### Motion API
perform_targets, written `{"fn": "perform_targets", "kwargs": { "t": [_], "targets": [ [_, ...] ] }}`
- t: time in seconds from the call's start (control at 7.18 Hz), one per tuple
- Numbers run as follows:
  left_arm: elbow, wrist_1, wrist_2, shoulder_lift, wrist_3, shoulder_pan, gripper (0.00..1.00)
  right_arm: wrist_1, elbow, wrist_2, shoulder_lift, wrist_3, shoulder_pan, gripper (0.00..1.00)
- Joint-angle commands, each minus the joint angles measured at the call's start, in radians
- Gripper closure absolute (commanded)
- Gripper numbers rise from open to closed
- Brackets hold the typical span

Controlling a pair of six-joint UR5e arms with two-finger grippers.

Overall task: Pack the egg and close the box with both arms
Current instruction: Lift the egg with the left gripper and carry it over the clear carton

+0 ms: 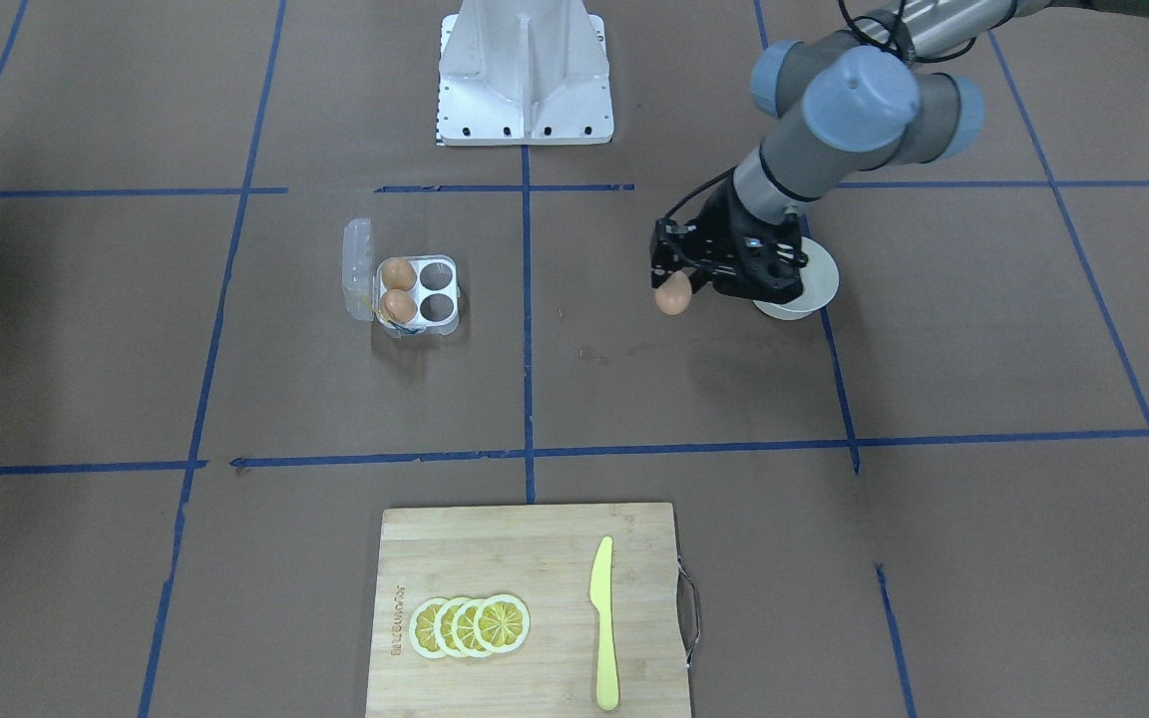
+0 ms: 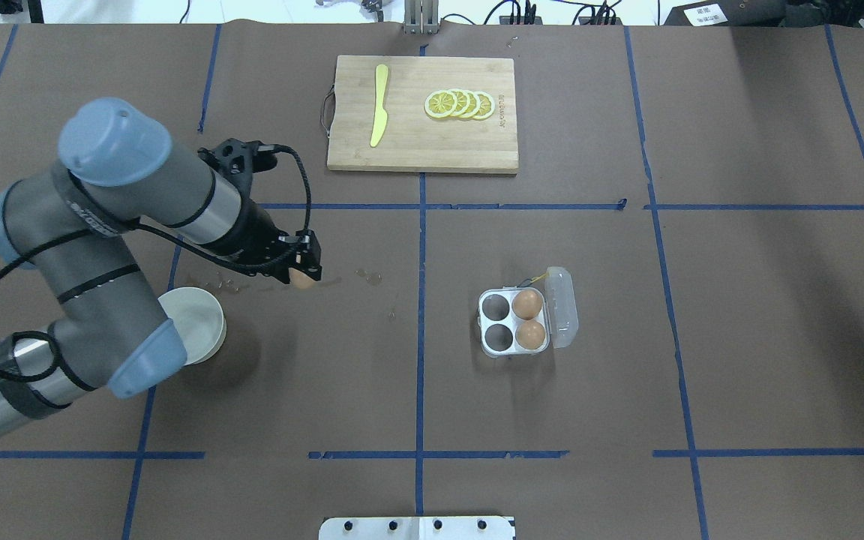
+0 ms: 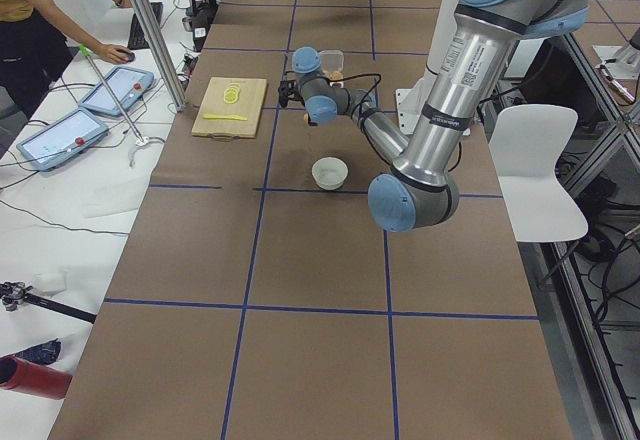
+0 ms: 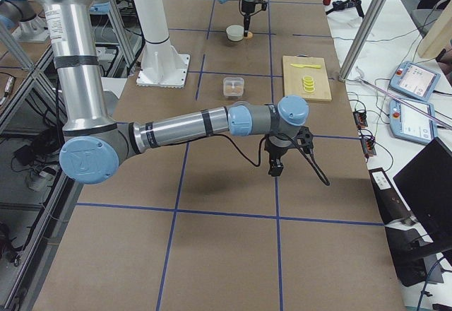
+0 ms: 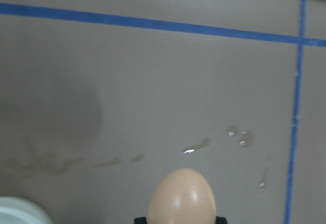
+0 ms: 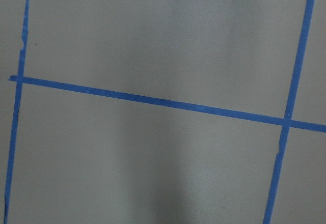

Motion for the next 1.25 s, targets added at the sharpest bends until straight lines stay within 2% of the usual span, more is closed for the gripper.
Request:
{"fn": "perform_targets", "kwargs": {
  "t": [0.0, 0.42, 0.56, 0.7, 0.98, 1.11],
  "targets": [
    [0.13, -0.002, 0.055, -0.185, -0.012, 0.092, 1.0, 0.0, 0.005, 0.005, 0.0, 0.002, -0.025, 0.0],
    [0.279, -0.014, 0.095, -0.362, -0.013, 0.188, 1.0, 0.002, 0.008, 0.005, 0.0, 0.002, -0.032, 0.0],
    [0.329, -0.052, 0.126, -0.393, -0.013, 0.201, 1.0, 0.002, 0.008, 0.005, 0.0, 0.002, -0.033, 0.0],
    [0.357, -0.103, 0.15, -0.393, -0.013, 0.214, 1.0, 0.0, 0.01, 0.005, 0.0, 0.002, -0.036, 0.0],
    [0.357, -0.103, 0.15, -0.393, -0.01, 0.212, 1.0, 0.0, 0.01, 0.005, 0.0, 0.002, -0.036, 0.0],
    [0.357, -0.103, 0.15, -0.391, -0.01, 0.214, 0.96, 0.002, 0.01, 0.005, 0.0, 0.002, -0.036, 0.0]
  ]
}}
